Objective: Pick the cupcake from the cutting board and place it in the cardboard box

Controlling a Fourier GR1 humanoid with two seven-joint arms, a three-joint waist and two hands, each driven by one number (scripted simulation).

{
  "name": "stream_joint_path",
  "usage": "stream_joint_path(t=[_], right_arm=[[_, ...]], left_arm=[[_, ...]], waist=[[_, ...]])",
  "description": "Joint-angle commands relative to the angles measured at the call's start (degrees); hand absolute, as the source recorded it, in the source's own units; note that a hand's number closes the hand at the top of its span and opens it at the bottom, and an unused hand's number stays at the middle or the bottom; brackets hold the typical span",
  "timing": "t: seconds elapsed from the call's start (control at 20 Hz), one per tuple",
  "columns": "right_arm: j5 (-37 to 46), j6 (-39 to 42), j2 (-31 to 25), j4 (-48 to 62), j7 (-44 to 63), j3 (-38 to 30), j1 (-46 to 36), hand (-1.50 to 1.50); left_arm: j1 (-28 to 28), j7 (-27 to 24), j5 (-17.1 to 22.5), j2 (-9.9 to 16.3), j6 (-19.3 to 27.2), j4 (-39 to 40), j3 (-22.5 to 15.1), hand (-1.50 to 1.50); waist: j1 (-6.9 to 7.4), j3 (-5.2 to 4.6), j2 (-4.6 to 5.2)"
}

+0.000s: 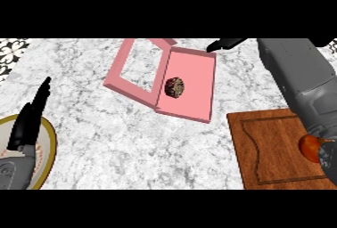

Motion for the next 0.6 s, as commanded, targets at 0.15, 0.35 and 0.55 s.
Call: stream_joint_path(t=[0.15,0.35,0.55], right_arm=[[-0.1,6.16,-10.3,0.42,-1.39,-0.66,3.37,-1.5],[0.94,9.71,-14.08,-0.1,-3.45,0.27,4.42,-1.5],[3.59,12.77,-17.21,-0.65,-6.72,2.83,7.43,-1.5]], left_arm=[[-1.51,1.03,0.44,-0.26,-0.37,-0.69,0.04,0.0],[-1.83,1.07,-0.68,-1.07,0.82,-0.78,-0.68,0.0],[-1.54,0.72,0.19,-0.06,-0.81,-1.1,-0.32,0.0]], waist=[[0.91,0.12,0.9],[1.33,0.18,1.03],[2.03,0.27,1.39]])
